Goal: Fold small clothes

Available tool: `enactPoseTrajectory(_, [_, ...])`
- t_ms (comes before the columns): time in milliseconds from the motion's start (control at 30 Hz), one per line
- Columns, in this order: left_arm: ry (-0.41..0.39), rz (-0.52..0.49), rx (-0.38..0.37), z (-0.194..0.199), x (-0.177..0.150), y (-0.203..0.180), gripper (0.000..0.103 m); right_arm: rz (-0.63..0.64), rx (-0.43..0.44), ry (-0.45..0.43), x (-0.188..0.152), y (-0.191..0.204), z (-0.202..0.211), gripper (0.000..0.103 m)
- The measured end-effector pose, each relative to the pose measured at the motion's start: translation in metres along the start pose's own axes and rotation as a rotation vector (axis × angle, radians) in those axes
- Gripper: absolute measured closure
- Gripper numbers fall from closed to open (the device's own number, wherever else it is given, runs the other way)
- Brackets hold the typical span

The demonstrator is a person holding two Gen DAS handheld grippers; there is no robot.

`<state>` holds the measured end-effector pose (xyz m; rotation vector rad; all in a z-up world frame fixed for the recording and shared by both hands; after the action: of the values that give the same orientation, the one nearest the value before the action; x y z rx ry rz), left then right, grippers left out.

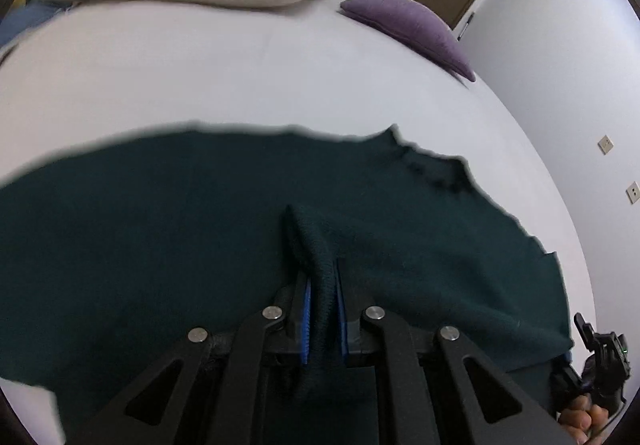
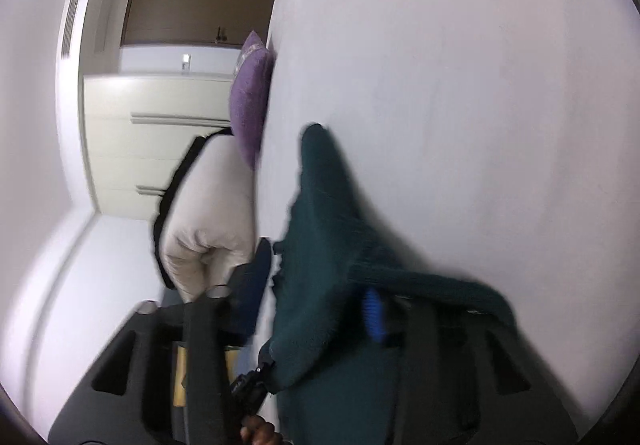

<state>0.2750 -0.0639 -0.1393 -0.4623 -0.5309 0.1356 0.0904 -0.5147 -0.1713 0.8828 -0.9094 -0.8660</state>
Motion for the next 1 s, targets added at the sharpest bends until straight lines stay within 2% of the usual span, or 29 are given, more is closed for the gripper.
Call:
enactPoseTrajectory(67, [-0.016,-0.018,-0.006,0.005,0.0,-0.001,0.091,0.055,-0.024,0.047,-0.003,0.006,-0.001,0.074])
enactPoseTrajectory(167, [-0.023,-0.056,-0.007,0.013,0.003,-0.003,0.091,0.071,-0.071,0.102,-0.002,0.011,0.008,0.072])
enactPoseTrajectory(233, [-0.014,-0.061,-0.008,0.014,0.001,-0.001,0.091,0.085,-0.101,0.14,-0.004,0.019,0.015,0.064])
enactPoseTrajectory(300, [0.003,-0.044,-0.019,0.015,-0.002,0.004,0.092,0.156,-0.127,0.165,-0.007,0.037,0.018,0.064])
enactPoseTrajectory(400, [0.03,-0.001,-0.043,0.02,-0.003,0.007,0.094,0.354,-0.19,0.166,-0.01,0.079,0.02,0.062])
enactPoseTrajectory(433, [0.036,0.009,-0.048,0.022,-0.003,0.009,0.094,0.414,-0.214,0.14,-0.005,0.092,0.02,0.053])
enactPoseTrajectory(500, [0.047,0.034,-0.065,0.026,-0.002,0.009,0.095,0.507,-0.277,0.11,0.009,0.107,0.01,0.039])
enactPoseTrajectory(567, [0.058,0.056,-0.081,0.031,-0.003,0.01,0.095,0.585,-0.374,0.118,0.027,0.112,-0.018,0.038])
enactPoseTrajectory(633, [0.068,0.064,-0.087,0.034,-0.004,0.012,0.095,0.613,-0.456,0.194,0.039,0.103,-0.05,0.038])
enactPoseTrajectory(667, [0.073,0.067,-0.085,0.034,-0.003,0.013,0.095,0.632,-0.469,0.26,0.04,0.096,-0.068,0.045])
enactPoseTrajectory(733, [0.08,0.074,-0.09,0.033,-0.002,0.015,0.095,0.683,-0.547,0.319,0.038,0.082,-0.088,0.075])
enactPoseTrajectory(767, [0.085,0.084,-0.1,0.034,-0.001,0.016,0.095,0.72,-0.563,0.306,0.038,0.082,-0.091,0.081])
enactPoseTrajectory(800, [0.088,0.095,-0.111,0.036,0.0,0.019,0.095,0.741,-0.56,0.29,0.038,0.084,-0.09,0.09])
enactPoseTrajectory(833, [0.087,0.103,-0.122,0.039,0.0,0.02,0.095,0.734,-0.544,0.273,0.038,0.086,-0.085,0.095])
enactPoseTrajectory(900, [0.084,0.116,-0.137,0.043,0.003,0.02,0.095,0.747,-0.496,0.193,0.038,0.095,-0.068,0.096])
enactPoseTrajectory(1000, [0.081,0.12,-0.125,0.04,0.005,0.023,0.095,0.788,-0.505,0.13,0.034,0.098,-0.059,0.096])
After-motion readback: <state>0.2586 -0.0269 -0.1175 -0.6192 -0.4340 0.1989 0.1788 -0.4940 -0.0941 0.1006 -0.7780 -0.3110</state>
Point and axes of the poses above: each gripper's, at about its wrist camera, not at the fingertips, and z roughly against the way its jaws point, y to its left, x to its top, the point moved 3 cm from there along -z, roughly the way its jaws point, and after that the axes turned 9 degrees about z, right-handed, at the moved point
